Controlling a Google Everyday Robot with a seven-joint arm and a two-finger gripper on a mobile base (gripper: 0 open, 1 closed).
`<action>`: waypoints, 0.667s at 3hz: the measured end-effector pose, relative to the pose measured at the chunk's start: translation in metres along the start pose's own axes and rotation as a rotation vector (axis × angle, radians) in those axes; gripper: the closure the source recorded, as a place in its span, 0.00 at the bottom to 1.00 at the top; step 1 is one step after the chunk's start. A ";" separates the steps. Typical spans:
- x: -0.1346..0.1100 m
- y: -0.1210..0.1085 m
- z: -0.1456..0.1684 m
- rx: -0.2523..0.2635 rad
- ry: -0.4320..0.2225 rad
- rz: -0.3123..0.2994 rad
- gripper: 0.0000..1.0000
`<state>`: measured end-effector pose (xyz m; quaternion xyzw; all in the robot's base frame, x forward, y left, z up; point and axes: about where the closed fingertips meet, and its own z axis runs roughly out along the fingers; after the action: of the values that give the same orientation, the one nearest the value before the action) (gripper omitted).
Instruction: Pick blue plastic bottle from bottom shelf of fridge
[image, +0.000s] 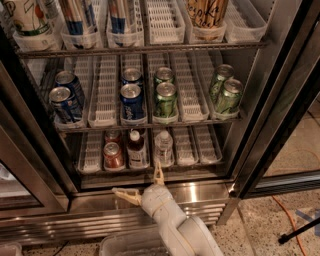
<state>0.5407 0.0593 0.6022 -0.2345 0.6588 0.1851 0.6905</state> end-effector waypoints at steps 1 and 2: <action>0.011 -0.001 0.005 -0.013 -0.005 0.001 0.00; 0.012 -0.008 0.006 0.001 -0.025 0.004 0.00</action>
Offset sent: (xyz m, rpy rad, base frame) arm 0.0158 -0.0098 -0.0123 0.0330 -0.0393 -0.0151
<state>0.5510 0.0561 0.5910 -0.2306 0.6505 0.1889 0.6986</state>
